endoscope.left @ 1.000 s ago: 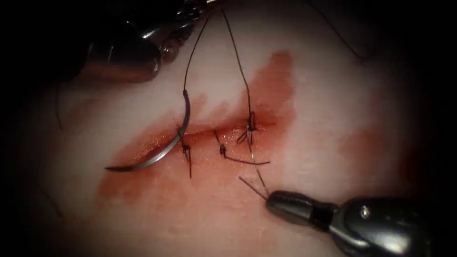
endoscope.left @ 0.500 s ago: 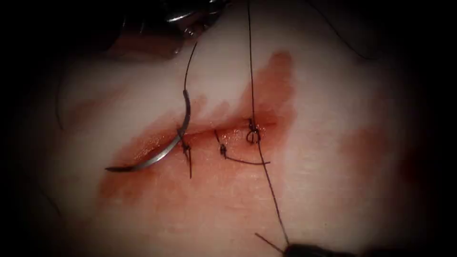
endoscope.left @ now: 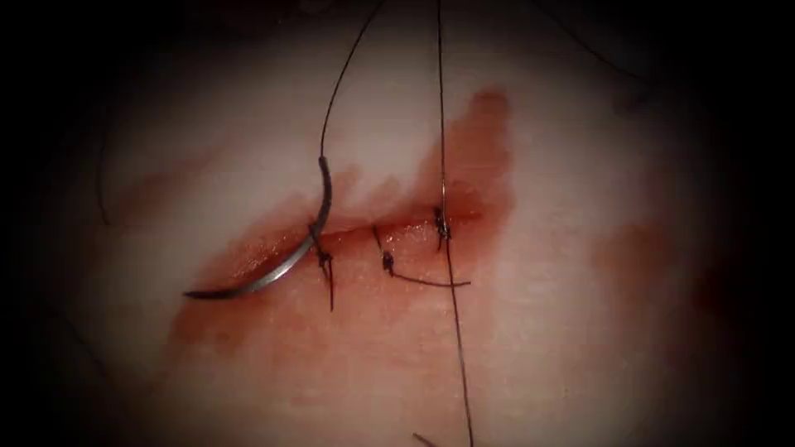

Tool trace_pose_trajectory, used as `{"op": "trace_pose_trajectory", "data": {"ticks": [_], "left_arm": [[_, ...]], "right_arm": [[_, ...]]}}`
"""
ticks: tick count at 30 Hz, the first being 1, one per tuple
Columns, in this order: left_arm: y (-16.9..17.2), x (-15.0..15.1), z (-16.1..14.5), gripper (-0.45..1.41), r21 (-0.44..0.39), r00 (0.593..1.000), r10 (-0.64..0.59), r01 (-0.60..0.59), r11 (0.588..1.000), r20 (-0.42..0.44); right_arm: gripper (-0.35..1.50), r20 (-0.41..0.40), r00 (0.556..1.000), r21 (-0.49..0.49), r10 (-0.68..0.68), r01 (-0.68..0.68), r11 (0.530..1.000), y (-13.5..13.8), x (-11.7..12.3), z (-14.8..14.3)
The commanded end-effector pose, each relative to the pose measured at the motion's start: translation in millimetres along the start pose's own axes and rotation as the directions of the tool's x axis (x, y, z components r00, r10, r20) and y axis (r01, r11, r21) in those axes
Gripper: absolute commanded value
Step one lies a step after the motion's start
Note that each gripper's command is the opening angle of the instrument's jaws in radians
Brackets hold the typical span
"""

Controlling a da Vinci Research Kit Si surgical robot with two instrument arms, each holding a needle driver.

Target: Wound Closure

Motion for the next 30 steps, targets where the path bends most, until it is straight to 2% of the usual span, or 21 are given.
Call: {"op": "trace_pose_trajectory", "data": {"ticks": [1,8,14,17,20,21,23,24,25,28,30], "left_arm": [[-0.3,0.0,1.1,-0.45,0.005,1.0,0.004,-0.004,1.0,-0.001],[-0.6,0.4,2.2,-0.45,0.02,1.0,0.011,-0.011,1.0,0.001],[-0.5,0.2,2.4,-0.45,0.027,1.0,0.014,-0.014,1.0,0.008],[-0.5,0.1,2.3,-0.45,0.019,1.0,0.014,-0.014,1.0,0.007],[0.2,0.1,2.0,-0.45,-0.017,1.0,0.014,-0.014,1.0,0.002],[0.5,0.1,1.8,-0.45,-0.024,1.0,0.013,-0.013,1.0,0.0],[1.3,0.5,1.3,-0.45,-0.04,1.0,0.012,-0.012,0.999,-0.002],[2.4,1.3,0.6,-0.45,-0.052,1.0,0.002,-0.003,0.999,-0.004],[3.0,1.7,0.2,-0.45,-0.056,1.0,-0.003,0.003,0.998,-0.011],[5.6,4.2,-1.3,-0.45,-0.084,0.999,-0.028,0.026,0.996,-0.021],[6.9,6.6,-2.1,-0.45,-0.105,0.999,-0.026,0.022,0.994,-0.03]], "right_arm": [[-0.35,0.007,1.0,0.013,0.0,0.0,1.0,-0.8,-0.7,0.7],[-0.35,0.046,0.998,0.07,-0.037,0.034,0.997,-2.7,-2.1,1.9],[-0.35,0.058,0.997,0.098,-0.059,0.053,0.994,-3.6,-1.8,2.4],[-0.35,0.038,0.998,0.071,-0.053,0.05,0.996,-3.3,-1.3,2.3],[-0.35,-0.006,0.999,0.088,-0.031,0.032,0.996,-2.6,0.0,2.1],[0.0,-0.012,1.0,0.09,-0.02,0.021,0.996,-2.6,0.4,1.8],[0.59,-0.016,1.0,0.099,-0.013,0.014,0.995,-2.6,1.2,0.9],[0.98,-0.024,1.0,0.094,-0.002,0.004,0.996,-2.6,2.4,-0.4],[1.06,-0.026,1.0,0.1,0.002,0.0,0.995,-2.5,2.8,-1.1],[1.15,-0.023,1.0,0.124,0.021,-0.018,0.992,-1.8,4.8,-4.3],[1.13,-0.03,0.999,0.142,0.035,-0.031,0.989,-0.5,6.1,-6.5]]}}
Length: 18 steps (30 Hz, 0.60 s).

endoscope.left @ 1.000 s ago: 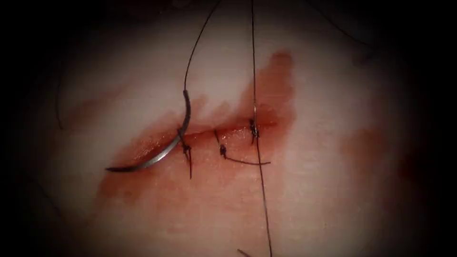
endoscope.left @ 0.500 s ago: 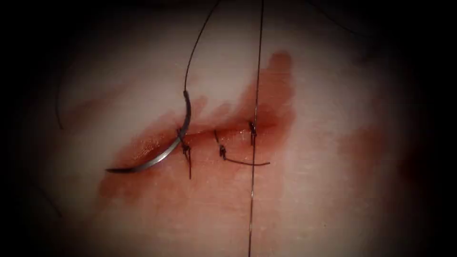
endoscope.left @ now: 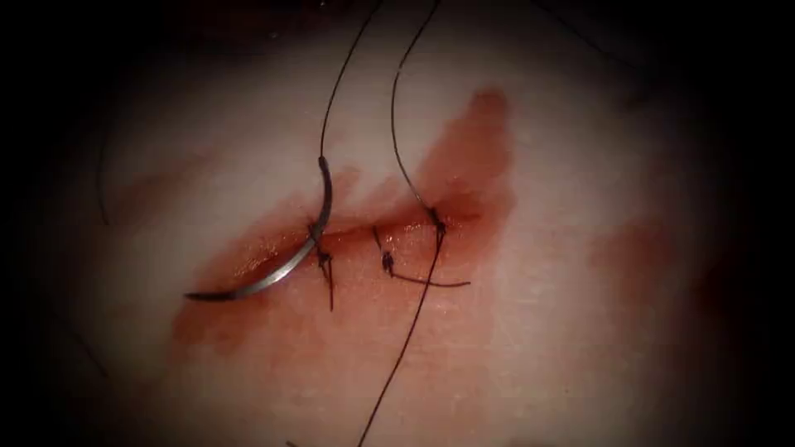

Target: Wound Closure

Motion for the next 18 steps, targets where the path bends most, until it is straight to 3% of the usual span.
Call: {"op": "trace_pose_trajectory", "data": {"ticks": [1,6,10,12,18], "left_arm": [[0.5,1.1,0.4,-0.45,-0.015,1.0,0.002,-0.002,1.0,-0.009],[2.0,4.4,0.1,-0.45,-0.042,1.0,0.002,-0.004,0.999,-0.031],[2.8,5.5,0.1,-0.45,-0.053,0.999,0.002,-0.004,0.999,-0.036],[3.3,6.0,0.3,-0.45,-0.062,0.999,0.003,-0.006,0.998,-0.04],[3.5,5.9,0.2,-0.45,-0.069,0.999,0.004,-0.007,0.998,-0.041]], "right_arm": [[1.09,-0.012,1.0,0.002,0.018,-0.018,1.0,1.3,0.7,-0.9],[1.08,-0.079,0.996,-0.071,0.043,-0.049,0.996,6.0,2.6,-0.1],[1.18,-0.11,0.992,-0.143,0.061,-0.076,0.987,9.0,3.8,1.3],[1.26,-0.147,0.986,-0.206,0.077,-0.107,0.973,12.1,5.6,3.3],[1.33,-0.169,0.982,-0.232,0.08,-0.119,0.965,14.9,7.2,6.9]]}}
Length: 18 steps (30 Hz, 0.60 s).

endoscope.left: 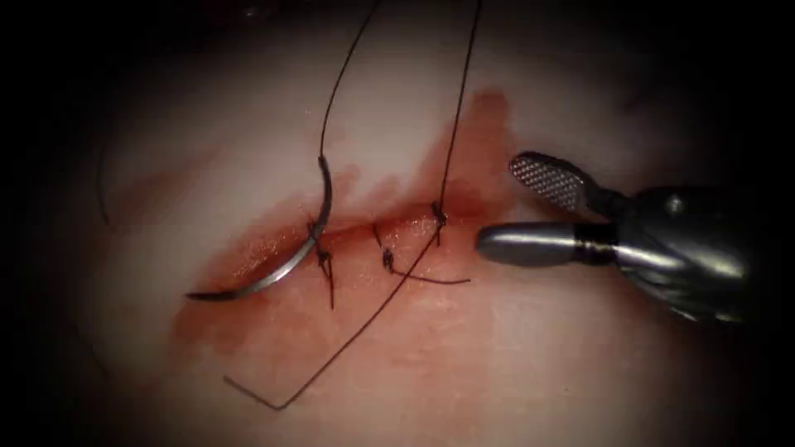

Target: Wound Closure

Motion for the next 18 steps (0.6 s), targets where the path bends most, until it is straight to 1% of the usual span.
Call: {"op": "trace_pose_trajectory", "data": {"ticks": [1,9,14,18], "left_arm": [[-0.1,-0.4,0.5,-0.45,-0.003,1.0,0.002,-0.002,1.0,-0.001],[0.3,-0.5,0.5,-0.45,-0.007,1.0,0.003,-0.003,1.0,-0.002],[0.8,-0.4,0.4,-0.45,-0.015,1.0,0.003,-0.003,1.0,-0.007],[1.3,-0.4,0.3,-0.45,-0.019,1.0,0.003,-0.003,1.0,-0.008]], "right_arm": [[1.33,-0.001,1.0,0.003,-0.002,0.002,1.0,-0.1,-0.4,1.6],[1.33,-0.004,1.0,0.008,-0.01,0.01,1.0,0.3,-1.3,4.6],[1.31,0.007,1.0,-0.007,-0.022,0.022,1.0,0.5,-1.8,7.5],[1.31,0.011,1.0,-0.002,-0.026,0.026,1.0,1.0,-2.2,8.2]]}}
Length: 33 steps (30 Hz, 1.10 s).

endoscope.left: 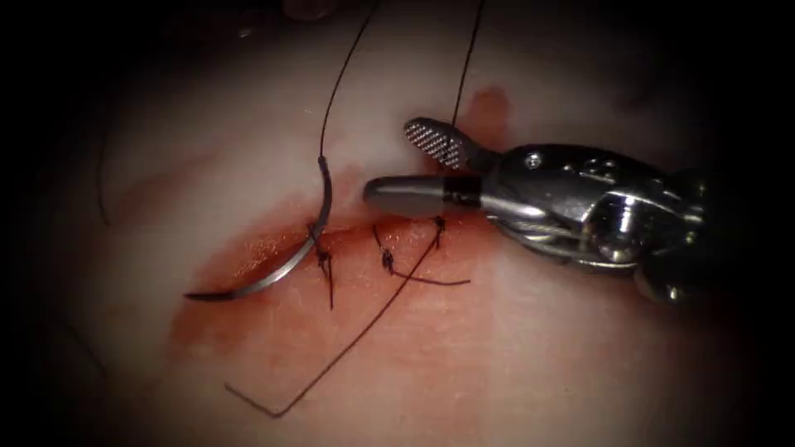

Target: Wound Closure

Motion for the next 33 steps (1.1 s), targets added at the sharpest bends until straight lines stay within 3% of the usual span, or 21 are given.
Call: {"op": "trace_pose_trajectory", "data": {"ticks": [1,10,22,29,31,32,33], "left_arm": [[-0.1,-0.4,0.6,-0.45,0.0,1.0,0.001,-0.001,1.0,-0.001],[0.1,-0.1,0.5,-0.45,-0.006,1.0,-0.002,0.002,1.0,-0.009],[0.1,0.0,0.4,-0.45,-0.01,1.0,-0.003,0.003,1.0,-0.023],[0.1,0.0,0.4,-0.45,-0.011,1.0,-0.003,0.002,1.0,-0.023],[0.1,0.0,0.4,-0.45,-0.012,1.0,-0.003,0.002,1.0,-0.023],[0.2,0.0,0.4,-0.45,-0.012,1.0,-0.003,0.002,1.0,-0.023],[0.2,0.0,0.4,-0.45,-0.012,1.0,-0.003,0.002,1.0,-0.023]], "right_arm": [[1.31,0.0,1.0,0.003,-0.002,0.002,1.0,-0.2,-0.6,0.9],[1.28,0.006,1.0,0.023,-0.012,0.012,1.0,-0.4,-0.9,3.1],[1.21,0.007,1.0,0.027,-0.03,0.029,0.999,-0.2,-1.5,3.6],[1.03,0.009,0.999,0.032,-0.043,0.042,0.999,-0.2,-1.6,3.6],[0.88,0.011,0.999,0.039,-0.043,0.043,0.998,-0.2,-1.6,3.6],[0.71,0.011,0.998,0.04,-0.055,0.055,0.998,-0.2,-1.6,3.6],[0.34,0.013,0.998,0.047,-0.067,0.066,0.997,-0.2,-1.6,3.5]]}}
